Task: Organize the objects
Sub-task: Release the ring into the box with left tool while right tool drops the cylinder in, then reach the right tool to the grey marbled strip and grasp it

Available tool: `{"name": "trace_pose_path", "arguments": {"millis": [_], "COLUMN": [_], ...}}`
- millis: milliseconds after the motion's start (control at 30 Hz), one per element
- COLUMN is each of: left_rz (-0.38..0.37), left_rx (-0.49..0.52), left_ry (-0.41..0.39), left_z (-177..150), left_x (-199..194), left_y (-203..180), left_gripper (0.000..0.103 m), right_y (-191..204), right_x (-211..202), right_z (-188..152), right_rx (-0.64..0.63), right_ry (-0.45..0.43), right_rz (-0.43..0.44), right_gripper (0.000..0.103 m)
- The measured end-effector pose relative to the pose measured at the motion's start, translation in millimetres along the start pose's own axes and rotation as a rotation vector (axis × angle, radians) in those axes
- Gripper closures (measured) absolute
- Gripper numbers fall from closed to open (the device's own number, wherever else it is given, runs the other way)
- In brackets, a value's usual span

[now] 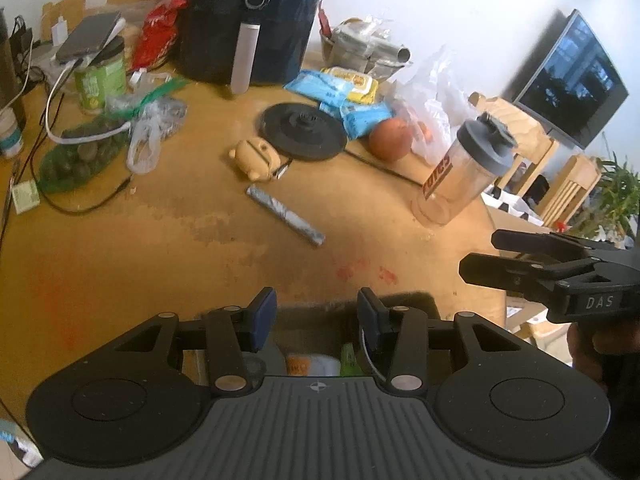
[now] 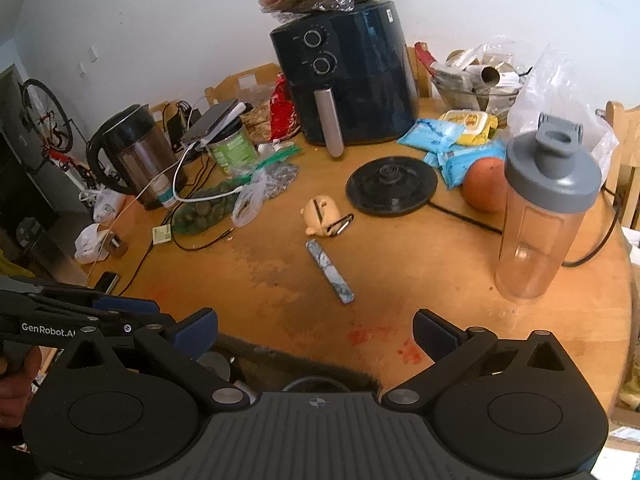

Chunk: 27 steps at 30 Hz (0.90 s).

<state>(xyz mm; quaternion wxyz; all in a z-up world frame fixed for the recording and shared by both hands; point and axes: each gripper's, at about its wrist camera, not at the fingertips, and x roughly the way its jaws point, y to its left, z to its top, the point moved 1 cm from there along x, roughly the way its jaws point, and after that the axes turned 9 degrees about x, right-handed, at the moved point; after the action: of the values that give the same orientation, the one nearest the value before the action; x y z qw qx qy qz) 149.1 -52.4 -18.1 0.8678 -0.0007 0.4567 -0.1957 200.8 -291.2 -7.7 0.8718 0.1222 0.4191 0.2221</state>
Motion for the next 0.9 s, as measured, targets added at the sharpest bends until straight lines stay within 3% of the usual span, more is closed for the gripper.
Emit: {"name": "trace_pose_path", "arguments": {"millis": [267, 367, 433, 900], "left_rz": [0.026, 0.042, 0.048, 0.048], "left_rx": [0.037, 0.042, 0.04, 0.014], "left_ry": [-0.044, -0.044, -0.043, 0.042], "left_z": [31.7, 37.2, 38.0, 22.6], "left_x": [-3.4, -2.1, -1.8, 8.5], "left_y": [9.4, 13.5, 16.7, 34.2], "left_gripper": [0.058, 0.051, 0.046, 0.041], "right_y": [6.1, 10.3, 12.2, 20.2], "right_x": [14.0, 22.6, 30.2, 96.4], "right_z": [16.1, 19.9, 22.1, 30.3], "right_rx": [-0.048, -0.079, -0.095, -0.187], "right_ry": [-0.008, 0.002, 0.011, 0.098], "right_rz": [-0.021, -0.025, -0.029, -0.029], "right_gripper": [0.0, 0.0, 0.0, 0.0]}}
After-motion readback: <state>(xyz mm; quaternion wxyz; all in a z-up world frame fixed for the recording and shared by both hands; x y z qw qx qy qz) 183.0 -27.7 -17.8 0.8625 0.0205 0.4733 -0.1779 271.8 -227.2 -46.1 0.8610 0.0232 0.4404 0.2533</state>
